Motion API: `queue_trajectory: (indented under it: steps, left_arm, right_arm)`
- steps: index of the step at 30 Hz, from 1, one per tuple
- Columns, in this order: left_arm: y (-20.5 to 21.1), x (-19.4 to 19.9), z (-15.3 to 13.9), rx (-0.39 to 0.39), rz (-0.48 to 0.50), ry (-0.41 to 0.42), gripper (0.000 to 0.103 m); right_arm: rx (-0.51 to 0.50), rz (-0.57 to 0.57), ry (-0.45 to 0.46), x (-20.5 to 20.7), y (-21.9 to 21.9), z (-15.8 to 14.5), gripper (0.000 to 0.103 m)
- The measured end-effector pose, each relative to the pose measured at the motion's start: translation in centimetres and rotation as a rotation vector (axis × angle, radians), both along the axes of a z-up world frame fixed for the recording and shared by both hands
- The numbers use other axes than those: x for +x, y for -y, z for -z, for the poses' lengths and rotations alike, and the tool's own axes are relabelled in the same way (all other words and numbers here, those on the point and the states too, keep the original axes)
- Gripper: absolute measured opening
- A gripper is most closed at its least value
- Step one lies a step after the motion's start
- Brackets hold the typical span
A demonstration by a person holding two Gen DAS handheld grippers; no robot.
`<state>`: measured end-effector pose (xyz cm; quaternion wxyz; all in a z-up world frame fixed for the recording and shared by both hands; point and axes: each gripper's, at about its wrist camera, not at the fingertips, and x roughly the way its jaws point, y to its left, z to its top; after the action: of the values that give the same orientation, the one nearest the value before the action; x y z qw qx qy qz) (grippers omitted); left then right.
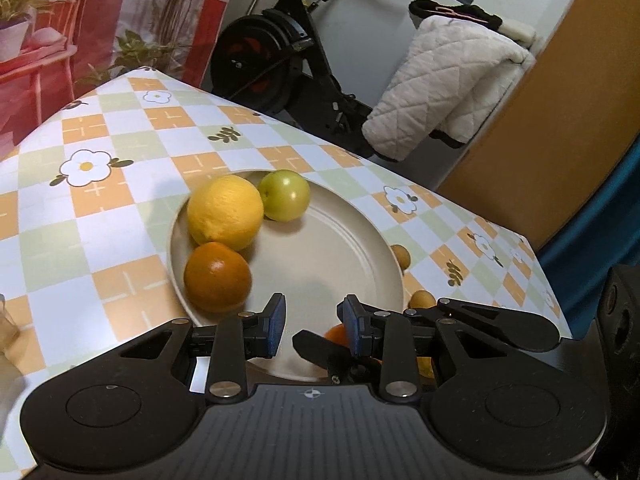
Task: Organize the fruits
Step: 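Lower the tangerine onto the plate and open the left gripper, then move the open left gripper to the large yellow lemon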
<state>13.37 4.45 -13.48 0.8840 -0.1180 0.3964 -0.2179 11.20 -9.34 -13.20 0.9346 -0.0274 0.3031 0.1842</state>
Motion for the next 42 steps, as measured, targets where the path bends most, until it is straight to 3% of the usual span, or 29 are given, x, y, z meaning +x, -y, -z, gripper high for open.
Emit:
queue_trajectory:
  steps: [20, 32, 42]
  left_arm:
    - [0.0, 0.1, 0.0, 0.04, -0.032, 0.0, 0.033]
    - [1.3, -1.0, -1.3, 0.074, -0.028, 0.042, 0.033]
    - [4.7, -2.5, -2.1, 0.061, 0.039, 0.072, 0.033]
  right_arm:
    - [0.073, 0.065, -0.059, 1.2, 1.3, 1.4, 0.036]
    - [0.166, 0.134, 0.017, -2.9, 5.8, -0.5, 0.037]
    - [0.149, 0.199, 0.063, -6.7, 10.3, -0.7, 0.037]
